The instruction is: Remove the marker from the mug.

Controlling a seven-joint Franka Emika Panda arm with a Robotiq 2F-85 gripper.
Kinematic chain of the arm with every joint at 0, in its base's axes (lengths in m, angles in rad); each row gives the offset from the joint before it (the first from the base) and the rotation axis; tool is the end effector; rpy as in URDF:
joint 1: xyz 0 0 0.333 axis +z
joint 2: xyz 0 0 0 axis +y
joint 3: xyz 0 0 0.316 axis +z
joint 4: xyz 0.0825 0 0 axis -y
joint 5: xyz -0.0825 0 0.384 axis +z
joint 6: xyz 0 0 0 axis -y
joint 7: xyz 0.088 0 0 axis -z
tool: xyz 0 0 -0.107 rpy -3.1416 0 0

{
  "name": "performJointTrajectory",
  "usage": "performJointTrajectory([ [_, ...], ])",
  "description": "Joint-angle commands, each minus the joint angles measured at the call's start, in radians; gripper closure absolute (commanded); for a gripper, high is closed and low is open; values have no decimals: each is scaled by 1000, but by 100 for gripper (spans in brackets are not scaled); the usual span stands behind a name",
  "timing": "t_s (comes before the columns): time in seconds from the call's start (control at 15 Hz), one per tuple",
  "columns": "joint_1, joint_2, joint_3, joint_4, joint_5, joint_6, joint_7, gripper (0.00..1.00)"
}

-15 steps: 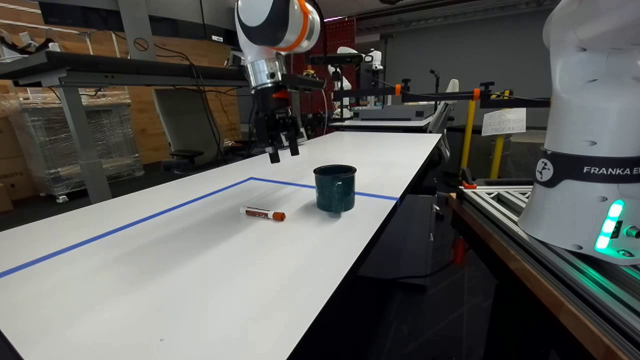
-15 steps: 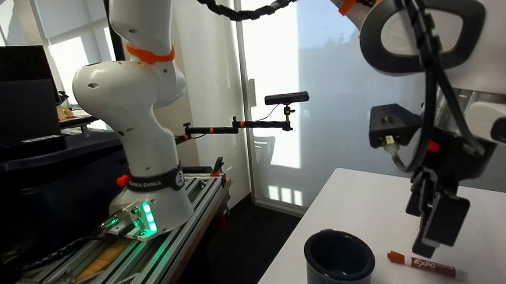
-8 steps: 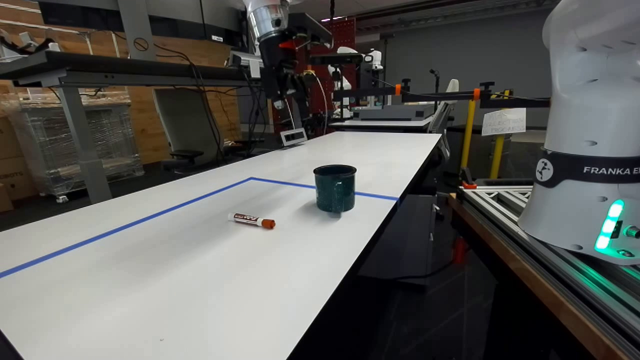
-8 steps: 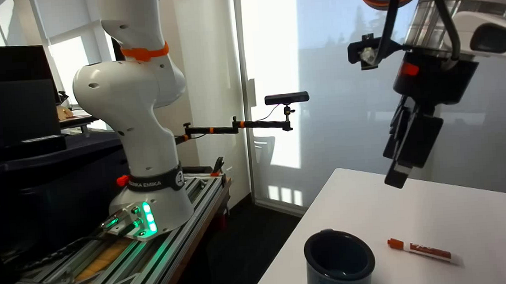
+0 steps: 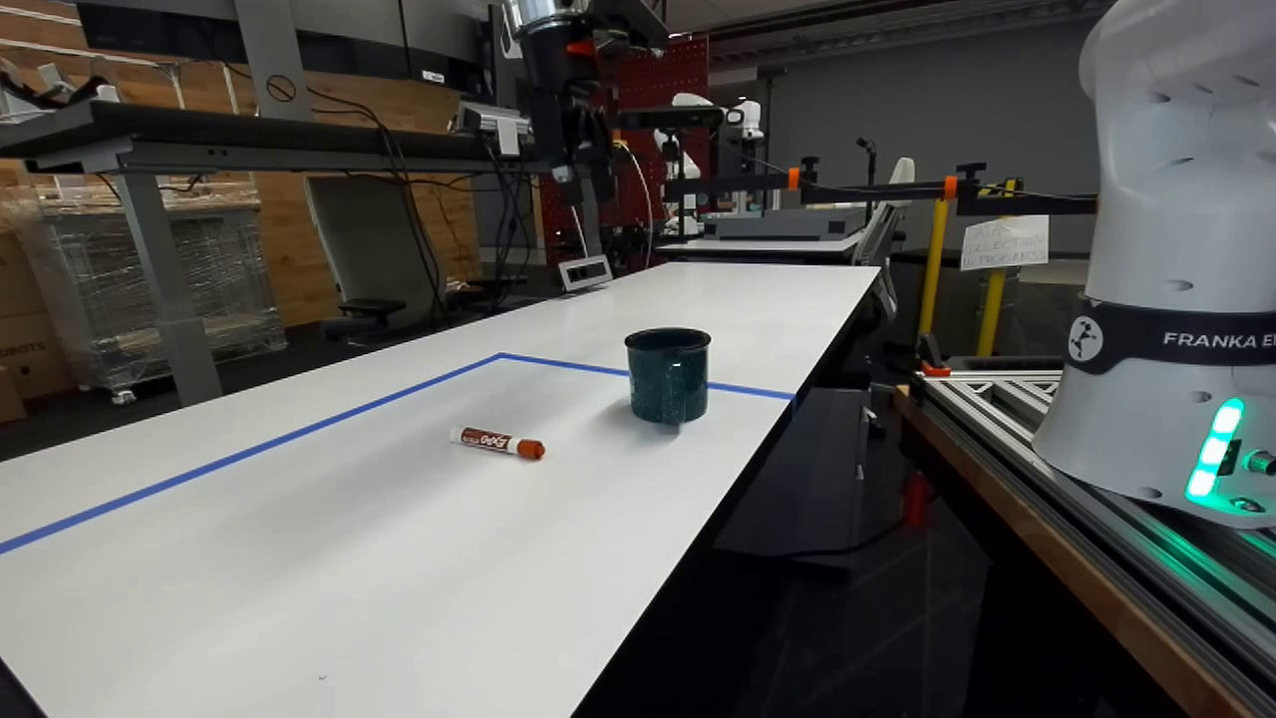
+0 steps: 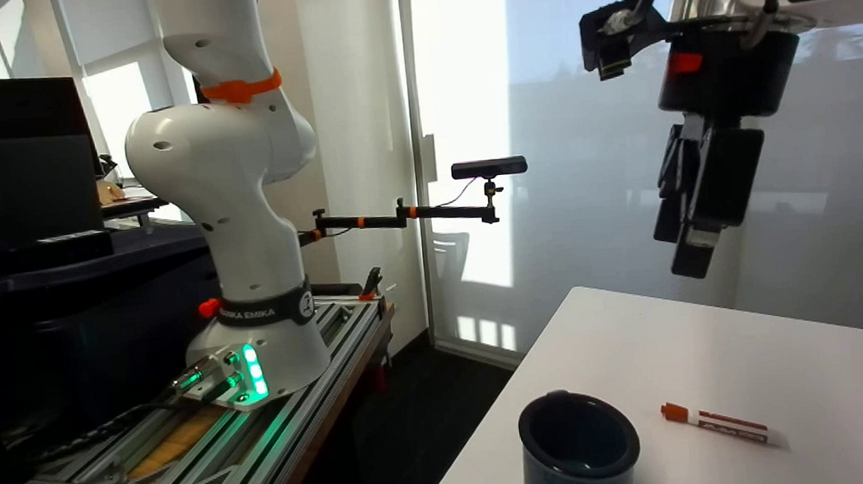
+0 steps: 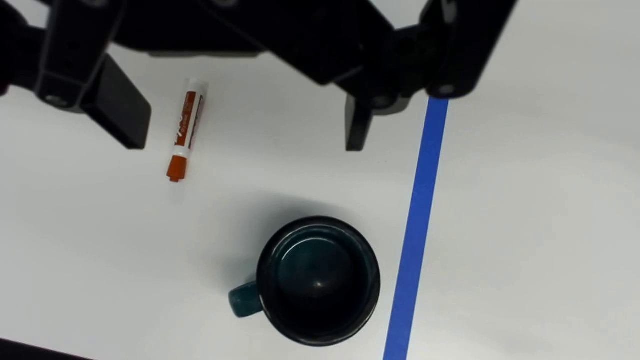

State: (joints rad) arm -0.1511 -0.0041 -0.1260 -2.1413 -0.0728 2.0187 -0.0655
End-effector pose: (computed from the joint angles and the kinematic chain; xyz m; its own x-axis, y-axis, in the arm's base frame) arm 0.5032 -0.1476 0.3964 0.9765 -0.1771 -0.1229 -0.1718 -0.9837 0.0529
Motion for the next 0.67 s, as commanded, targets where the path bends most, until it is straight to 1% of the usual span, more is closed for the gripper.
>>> performJointTrajectory([
  [0.0, 9, -74, 0, -75, -54, 94, 2, 0],
  [0.13, 9, -83, -1, -85, -60, 112, 2, 0],
  [0.2, 7, -36, -4, -40, -35, 78, 0, 0],
  [0.6, 8, -51, -4, -57, -37, 96, 0, 0],
])
